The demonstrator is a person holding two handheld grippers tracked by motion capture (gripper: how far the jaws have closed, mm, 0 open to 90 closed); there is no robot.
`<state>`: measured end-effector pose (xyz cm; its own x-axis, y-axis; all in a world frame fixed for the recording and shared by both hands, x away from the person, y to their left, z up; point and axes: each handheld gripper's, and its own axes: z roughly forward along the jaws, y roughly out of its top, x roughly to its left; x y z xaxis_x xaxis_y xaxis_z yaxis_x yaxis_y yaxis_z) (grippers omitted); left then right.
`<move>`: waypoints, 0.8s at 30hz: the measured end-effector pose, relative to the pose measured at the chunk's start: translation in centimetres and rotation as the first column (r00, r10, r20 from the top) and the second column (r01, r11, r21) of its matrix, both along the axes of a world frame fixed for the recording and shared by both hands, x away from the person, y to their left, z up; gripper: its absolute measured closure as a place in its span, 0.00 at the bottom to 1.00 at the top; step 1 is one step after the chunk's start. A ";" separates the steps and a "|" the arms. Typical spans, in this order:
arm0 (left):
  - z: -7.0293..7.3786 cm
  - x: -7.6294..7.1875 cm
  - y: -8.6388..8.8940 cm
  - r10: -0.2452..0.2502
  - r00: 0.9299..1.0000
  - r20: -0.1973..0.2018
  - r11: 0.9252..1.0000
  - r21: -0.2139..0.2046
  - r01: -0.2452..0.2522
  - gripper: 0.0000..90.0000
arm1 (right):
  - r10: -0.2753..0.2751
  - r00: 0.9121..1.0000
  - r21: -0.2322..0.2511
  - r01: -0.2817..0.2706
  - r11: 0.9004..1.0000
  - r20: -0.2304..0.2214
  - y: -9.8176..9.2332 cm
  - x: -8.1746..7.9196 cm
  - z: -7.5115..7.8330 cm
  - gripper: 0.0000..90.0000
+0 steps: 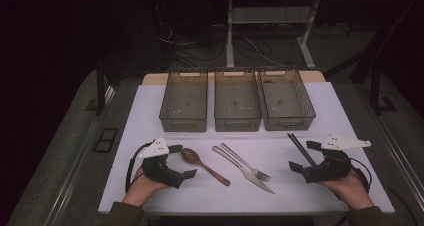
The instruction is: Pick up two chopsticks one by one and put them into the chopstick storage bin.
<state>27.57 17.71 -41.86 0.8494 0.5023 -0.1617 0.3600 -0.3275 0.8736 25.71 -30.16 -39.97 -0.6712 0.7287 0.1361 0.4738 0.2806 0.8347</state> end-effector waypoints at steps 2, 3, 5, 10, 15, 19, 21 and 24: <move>0.0 0.0 0.0 -0.002 1.000 0.000 1.000 0.000 0.002 0.00 | -0.014 1.000 -0.007 0.014 1.000 0.001 -0.3 0.2 0.2 0.00; 0.0 0.0 -0.1 -0.003 1.000 0.000 1.000 -0.001 0.003 0.00 | -0.016 1.000 -0.009 0.016 1.000 0.002 -0.4 0.2 0.2 0.00; 0.0 0.1 -0.1 -0.007 1.000 0.001 1.000 0.001 0.007 0.00 | -0.020 1.000 -0.009 0.020 1.000 0.001 -0.5 0.3 0.2 0.00; 0.0 0.1 -0.1 -0.009 1.000 0.000 1.000 -0.002 0.009 0.00 | -0.031 1.000 -0.015 0.031 0.999 0.001 -0.9 0.5 0.3 0.00; 0.0 0.0 -0.2 -0.012 1.000 0.001 1.000 0.000 0.012 0.00 | -0.040 0.999 -0.018 0.040 0.999 0.008 -1.3 0.7 0.4 0.00; 0.0 0.1 -0.2 -0.011 1.000 0.000 1.000 -0.001 0.011 0.00 | -0.048 0.999 -0.026 0.048 0.999 0.012 -1.7 1.0 0.5 0.00; -0.1 0.0 -0.2 -0.011 1.000 0.000 1.000 0.002 0.011 0.00 | -0.047 0.999 -0.025 0.047 0.999 0.010 -1.8 1.1 0.5 0.00; 0.0 0.0 -0.2 -0.011 1.000 0.001 1.000 -0.001 0.011 0.00 | -0.050 0.999 -0.034 0.051 0.998 0.008 -2.1 1.5 0.6 0.00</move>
<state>27.59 17.55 -41.90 0.8549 0.4930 -0.1615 0.3559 -0.3309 0.8740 27.16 -32.30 -39.37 -0.6344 0.7658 0.1053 0.4817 0.2852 0.8286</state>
